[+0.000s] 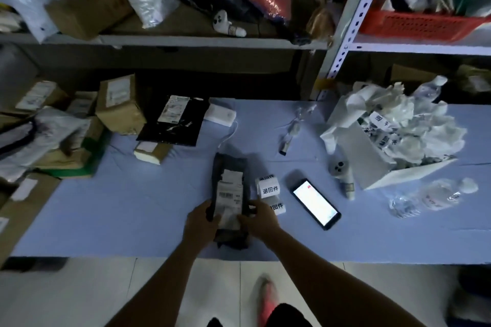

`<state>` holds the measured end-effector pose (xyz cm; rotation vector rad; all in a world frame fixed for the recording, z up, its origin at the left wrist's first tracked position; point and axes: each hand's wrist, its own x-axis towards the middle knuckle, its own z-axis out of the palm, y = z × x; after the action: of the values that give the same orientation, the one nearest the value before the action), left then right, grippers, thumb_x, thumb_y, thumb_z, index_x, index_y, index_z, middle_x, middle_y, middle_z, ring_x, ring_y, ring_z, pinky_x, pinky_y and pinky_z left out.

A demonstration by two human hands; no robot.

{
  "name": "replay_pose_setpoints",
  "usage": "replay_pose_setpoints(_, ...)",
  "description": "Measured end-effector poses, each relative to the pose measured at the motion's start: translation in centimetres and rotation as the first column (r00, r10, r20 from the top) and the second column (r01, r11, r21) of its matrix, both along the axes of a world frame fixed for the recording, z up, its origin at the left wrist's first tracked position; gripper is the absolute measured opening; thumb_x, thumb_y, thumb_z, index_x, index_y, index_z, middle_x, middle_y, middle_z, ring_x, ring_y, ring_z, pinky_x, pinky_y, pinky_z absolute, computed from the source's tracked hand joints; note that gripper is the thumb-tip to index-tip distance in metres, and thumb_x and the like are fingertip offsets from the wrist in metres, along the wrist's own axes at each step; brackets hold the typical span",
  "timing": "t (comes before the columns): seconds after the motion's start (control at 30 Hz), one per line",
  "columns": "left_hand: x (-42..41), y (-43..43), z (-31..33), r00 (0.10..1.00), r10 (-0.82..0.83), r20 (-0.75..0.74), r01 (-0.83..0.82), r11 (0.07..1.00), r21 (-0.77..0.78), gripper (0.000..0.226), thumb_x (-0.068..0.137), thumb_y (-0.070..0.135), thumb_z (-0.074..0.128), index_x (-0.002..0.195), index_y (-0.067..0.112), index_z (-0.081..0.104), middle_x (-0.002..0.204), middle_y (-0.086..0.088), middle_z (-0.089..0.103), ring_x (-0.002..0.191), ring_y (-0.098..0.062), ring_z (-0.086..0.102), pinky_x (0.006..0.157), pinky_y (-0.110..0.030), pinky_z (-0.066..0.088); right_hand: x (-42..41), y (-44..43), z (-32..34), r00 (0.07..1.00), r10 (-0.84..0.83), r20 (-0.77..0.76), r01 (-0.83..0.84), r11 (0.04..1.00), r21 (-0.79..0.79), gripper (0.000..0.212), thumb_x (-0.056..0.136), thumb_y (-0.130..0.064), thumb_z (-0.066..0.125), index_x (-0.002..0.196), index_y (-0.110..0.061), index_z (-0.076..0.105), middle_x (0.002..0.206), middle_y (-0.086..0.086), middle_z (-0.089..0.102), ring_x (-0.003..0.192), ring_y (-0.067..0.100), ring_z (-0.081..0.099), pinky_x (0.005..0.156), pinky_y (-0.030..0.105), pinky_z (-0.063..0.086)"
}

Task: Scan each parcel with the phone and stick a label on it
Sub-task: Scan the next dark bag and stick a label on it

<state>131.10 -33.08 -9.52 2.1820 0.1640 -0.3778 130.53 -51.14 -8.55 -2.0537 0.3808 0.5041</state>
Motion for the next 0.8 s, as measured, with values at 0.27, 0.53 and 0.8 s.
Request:
replay_pose_setpoints(0.27, -0.5, -1.1, -0.2, 0.950, 0.288, -0.119, -0.290, 0.957, -0.003, 0.027, 0.094, 0.031, 0.067, 0.119, 0.021, 0.066, 0.105, 0.000, 0.069, 0.095, -0.020, 0.064, 0.085, -0.040, 0.058, 4.9, -8.9, 1.1, 0.971, 0.124, 0.206, -0.035, 0.920, -0.390, 0.047, 0.085, -0.030, 0.074, 0.130, -0.018, 0.063, 0.123, 0.006, 0.067, 0.111, 0.025, 0.064, 0.093, 0.038, 0.055)
replay_pose_setpoints(0.53, 1.5, -1.8, 0.2, 0.907, 0.402, -0.125, -0.401, 0.915, 0.034, 0.026, 0.098, 0.037, 0.059, 0.115, 0.021, 0.070, 0.101, 0.000, 0.070, 0.094, -0.024, 0.066, 0.086, -0.035, 0.055, 5.7, -15.5, -1.7, 0.957, 0.223, -0.187, -0.289, 0.660, -0.693, 0.095, 0.081, -0.061, 0.071, 0.152, -0.018, 0.025, 0.146, 0.010, 0.040, 0.137, 0.032, 0.037, 0.106, 0.049, 0.039)
replay_pose_setpoints(0.8, 2.0, -0.8, -0.3, 0.878, 0.457, -0.144, -0.473, 0.875, -0.102, 0.022, 0.092, 0.014, 0.067, 0.077, -0.002, 0.073, 0.071, -0.016, 0.070, 0.066, -0.018, 0.058, 0.062, -0.027, 0.044, 3.8, -16.2, -2.3, 0.979, 0.175, -0.106, -0.199, 0.696, -0.690, 0.081, 0.084, -0.058, 0.070, 0.144, -0.017, 0.034, 0.131, 0.008, 0.047, 0.124, 0.026, 0.047, 0.096, 0.039, 0.051)
